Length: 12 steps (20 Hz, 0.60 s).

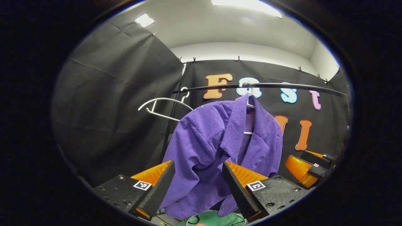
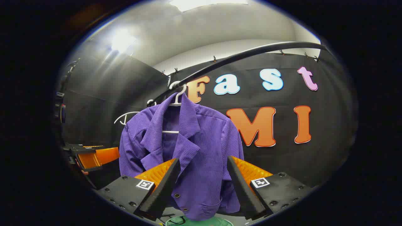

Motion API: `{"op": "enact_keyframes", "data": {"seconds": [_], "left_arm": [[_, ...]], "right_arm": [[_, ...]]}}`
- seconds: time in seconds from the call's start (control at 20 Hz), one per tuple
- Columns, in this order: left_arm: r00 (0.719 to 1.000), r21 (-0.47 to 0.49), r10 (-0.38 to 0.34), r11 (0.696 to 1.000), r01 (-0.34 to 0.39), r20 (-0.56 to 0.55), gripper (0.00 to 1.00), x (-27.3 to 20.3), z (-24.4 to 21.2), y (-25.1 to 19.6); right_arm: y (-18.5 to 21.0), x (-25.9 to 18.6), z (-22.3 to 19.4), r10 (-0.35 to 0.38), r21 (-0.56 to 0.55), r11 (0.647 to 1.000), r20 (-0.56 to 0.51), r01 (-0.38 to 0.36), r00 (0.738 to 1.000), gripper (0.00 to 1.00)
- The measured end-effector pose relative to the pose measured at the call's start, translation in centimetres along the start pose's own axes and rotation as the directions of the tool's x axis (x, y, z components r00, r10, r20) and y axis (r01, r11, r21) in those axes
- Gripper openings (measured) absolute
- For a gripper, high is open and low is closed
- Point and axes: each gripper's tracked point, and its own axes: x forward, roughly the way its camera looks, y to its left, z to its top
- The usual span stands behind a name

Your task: Grasp the clothes on the hanger with both hands and then place them into the laundry hamper below.

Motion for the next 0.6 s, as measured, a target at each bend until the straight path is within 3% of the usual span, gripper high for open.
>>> {"op": "enact_keyframes", "data": {"seconds": [0.15,0.2,0.25,0.3,0.35,0.5,0.6], "left_arm": [[1.0,0.047,-0.017,0.999,0.017,0.01,0.99,-0.2,0.3,0.0],[1.0,0.058,-0.024,0.998,0.023,0.015,0.95,-0.4,0.4,-0.1],[0.999,0.067,-0.026,0.997,0.024,0.024,0.92,-0.6,0.7,-0.1],[0.999,0.073,-0.026,0.997,0.024,0.03,0.95,-0.6,0.7,-0.2],[0.999,0.075,-0.029,0.997,0.026,0.029,0.92,-0.8,0.5,-0.2],[0.999,0.064,-0.028,0.998,0.027,0.024,0.92,-0.6,0.5,-0.1],[1.0,0.075,-0.027,0.997,0.026,0.014,0.92,-0.5,0.4,0.3]], "right_arm": [[1.3,-0.2,-1.2,0.025,0.035,0.999,-0.041,-0.024,0.999,0.97],[1.4,-0.2,-1.6,0.027,0.046,0.999,-0.053,-0.024,0.998,0.93],[1.5,-0.1,-1.9,0.026,0.056,0.998,-0.063,-0.023,0.998,0.97],[1.5,0.0,-2.0,0.025,0.062,0.998,-0.072,-0.02,0.997,0.97],[1.4,0.0,-2.1,0.024,0.064,0.998,-0.075,-0.019,0.997,0.93],[0.8,0.3,-2.0,0.009,0.029,1.0,-0.067,-0.007,0.998,0.97],[0.3,0.4,-1.6,-0.014,0.045,0.999,-0.039,0.016,0.999,0.93]]}}
